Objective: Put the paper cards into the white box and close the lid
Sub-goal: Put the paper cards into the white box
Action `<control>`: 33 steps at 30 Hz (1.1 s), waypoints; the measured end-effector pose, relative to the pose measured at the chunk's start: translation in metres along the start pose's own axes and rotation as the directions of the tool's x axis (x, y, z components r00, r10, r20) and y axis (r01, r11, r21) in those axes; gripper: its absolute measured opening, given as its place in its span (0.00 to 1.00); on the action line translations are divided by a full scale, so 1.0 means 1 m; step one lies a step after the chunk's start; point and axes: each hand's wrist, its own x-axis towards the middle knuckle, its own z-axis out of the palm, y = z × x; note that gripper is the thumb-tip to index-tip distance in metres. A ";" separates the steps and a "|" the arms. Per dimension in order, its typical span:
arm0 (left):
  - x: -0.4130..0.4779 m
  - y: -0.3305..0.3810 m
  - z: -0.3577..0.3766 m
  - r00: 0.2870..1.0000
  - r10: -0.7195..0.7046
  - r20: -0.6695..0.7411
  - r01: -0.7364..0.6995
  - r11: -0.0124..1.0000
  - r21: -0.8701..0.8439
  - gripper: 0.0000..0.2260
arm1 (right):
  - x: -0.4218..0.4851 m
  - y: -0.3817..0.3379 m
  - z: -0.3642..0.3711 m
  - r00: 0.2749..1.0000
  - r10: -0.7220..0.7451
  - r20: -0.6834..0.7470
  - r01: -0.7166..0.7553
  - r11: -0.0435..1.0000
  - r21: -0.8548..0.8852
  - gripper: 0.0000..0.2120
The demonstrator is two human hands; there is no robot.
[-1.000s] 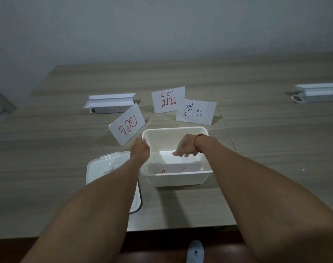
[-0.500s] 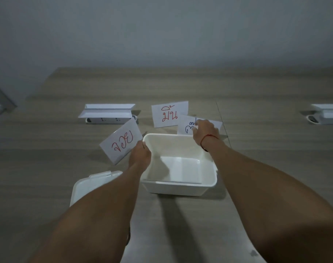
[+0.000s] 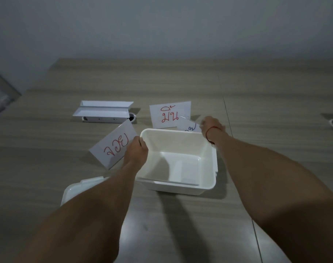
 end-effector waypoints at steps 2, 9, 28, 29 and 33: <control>0.001 0.000 -0.001 1.000 0.012 0.023 -0.012 1.000 -0.006 0.16 | -0.003 -0.002 0.000 0.996 -0.078 -0.050 0.074 0.995 -0.067 0.15; -0.003 -0.007 -0.018 0.981 0.092 0.171 -0.084 0.995 -0.057 0.17 | -0.026 -0.029 -0.039 0.846 -0.336 -0.414 0.300 0.942 -0.151 0.10; -0.024 -0.019 -0.036 0.967 -0.057 0.247 0.090 0.988 -0.125 0.19 | -0.126 -0.032 0.018 0.704 -0.135 0.697 0.243 0.968 -0.057 0.11; -0.024 -0.020 -0.037 0.970 -0.054 0.237 0.084 0.990 -0.117 0.19 | -0.128 -0.033 0.022 0.682 -0.125 0.720 0.237 0.970 -0.057 0.11; -0.022 -0.028 -0.043 0.975 -0.030 0.218 0.055 0.993 -0.107 0.18 | -0.123 -0.044 0.029 0.854 -0.266 0.448 0.264 0.962 0.069 0.11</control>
